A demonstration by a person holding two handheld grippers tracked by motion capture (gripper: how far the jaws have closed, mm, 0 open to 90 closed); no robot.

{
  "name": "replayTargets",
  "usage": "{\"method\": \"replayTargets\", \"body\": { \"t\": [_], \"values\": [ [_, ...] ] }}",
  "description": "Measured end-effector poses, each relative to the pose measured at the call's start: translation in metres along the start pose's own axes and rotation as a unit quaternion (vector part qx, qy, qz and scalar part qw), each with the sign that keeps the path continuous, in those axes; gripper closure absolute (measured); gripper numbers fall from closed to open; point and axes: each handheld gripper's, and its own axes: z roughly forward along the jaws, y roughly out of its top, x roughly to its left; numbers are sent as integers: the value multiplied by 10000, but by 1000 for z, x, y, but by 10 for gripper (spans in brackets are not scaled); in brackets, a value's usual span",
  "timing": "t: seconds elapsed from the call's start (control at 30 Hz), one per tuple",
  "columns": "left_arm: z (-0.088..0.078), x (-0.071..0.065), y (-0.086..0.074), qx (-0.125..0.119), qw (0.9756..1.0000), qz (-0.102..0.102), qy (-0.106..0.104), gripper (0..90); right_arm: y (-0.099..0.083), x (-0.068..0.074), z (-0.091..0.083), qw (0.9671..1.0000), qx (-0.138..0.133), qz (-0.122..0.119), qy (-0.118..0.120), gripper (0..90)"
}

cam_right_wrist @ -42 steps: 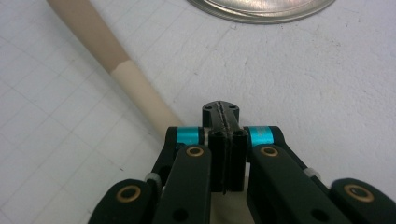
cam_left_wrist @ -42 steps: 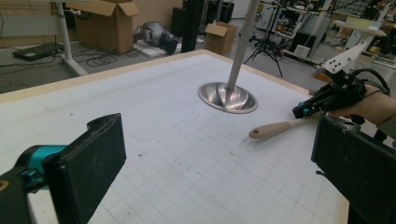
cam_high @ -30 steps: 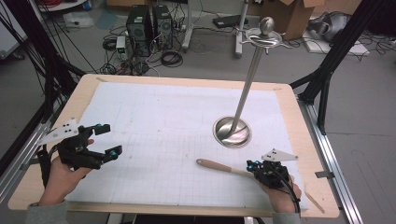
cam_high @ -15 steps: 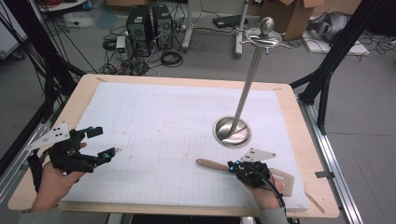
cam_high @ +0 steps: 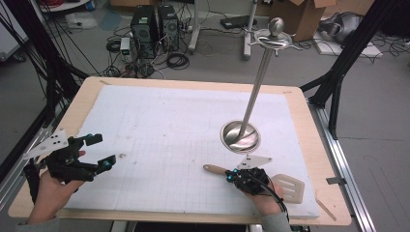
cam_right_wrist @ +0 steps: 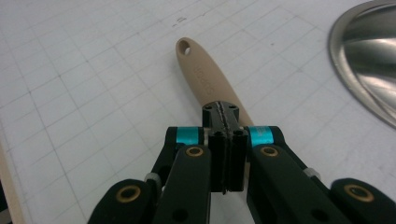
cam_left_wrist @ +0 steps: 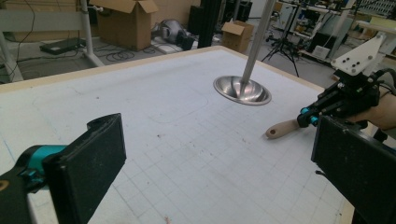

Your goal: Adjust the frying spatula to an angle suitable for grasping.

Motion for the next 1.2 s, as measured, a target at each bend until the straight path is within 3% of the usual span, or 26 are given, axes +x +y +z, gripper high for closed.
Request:
{"method": "replayTargets", "body": {
  "t": [0.23, 0.67, 1.2],
  "values": [
    [-4, 1, -3, 11, 10000, -39, 61, 35, 1, 3, 12, 9996, 240, -125, 24, 900],
    [-10, 0, -6, 52, 9998, -41, 161, 36, 6, 3, 19, 9992, 207, -295, -153, 900],
    [-23, -2, -9, 4, 9995, -45, 310, 36, 14, -5, 31, 9987, 136, -182, -460, 900]
  ]
}}
